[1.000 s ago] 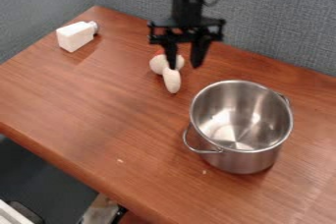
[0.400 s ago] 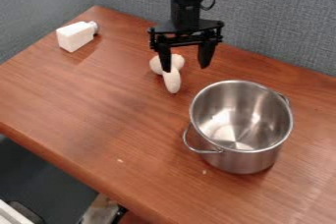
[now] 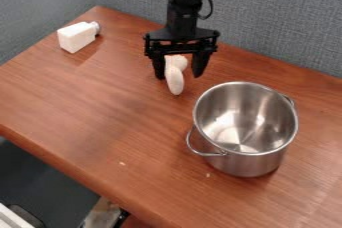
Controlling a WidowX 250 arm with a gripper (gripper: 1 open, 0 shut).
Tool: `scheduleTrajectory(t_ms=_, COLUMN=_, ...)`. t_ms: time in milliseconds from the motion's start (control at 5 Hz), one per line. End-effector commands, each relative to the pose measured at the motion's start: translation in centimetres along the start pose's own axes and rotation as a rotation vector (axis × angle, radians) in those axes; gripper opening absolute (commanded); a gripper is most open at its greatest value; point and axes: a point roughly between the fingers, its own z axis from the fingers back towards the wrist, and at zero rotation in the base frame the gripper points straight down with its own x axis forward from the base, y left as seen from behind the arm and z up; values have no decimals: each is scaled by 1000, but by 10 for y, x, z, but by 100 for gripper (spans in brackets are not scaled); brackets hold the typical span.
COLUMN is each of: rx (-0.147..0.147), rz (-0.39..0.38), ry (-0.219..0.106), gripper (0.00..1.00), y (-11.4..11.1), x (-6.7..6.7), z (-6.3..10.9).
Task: Put the mushroom in the metal pot
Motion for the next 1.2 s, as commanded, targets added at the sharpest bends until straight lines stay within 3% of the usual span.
scheduleTrajectory(t_ms=0, rx=-11, rz=0, ry=-36, gripper=100, y=6, x=-2, z=19)
scheduleTrajectory(t_ms=200, rx=-2, rz=7, ry=-33, gripper=100, y=11, x=-5, z=22)
scheduleTrajectory(t_ms=600, rx=42, rz=31, ry=-13, gripper=100, y=-13, x=-4, z=-4)
scheduleTrajectory(t_ms=800, rx=77, rz=68, ry=-30, gripper=100, y=-23, x=-25, z=-13)
scheduleTrajectory(t_ms=1000, rx=78, rz=98, ry=-30, gripper=100, y=-26, x=-42, z=-3)
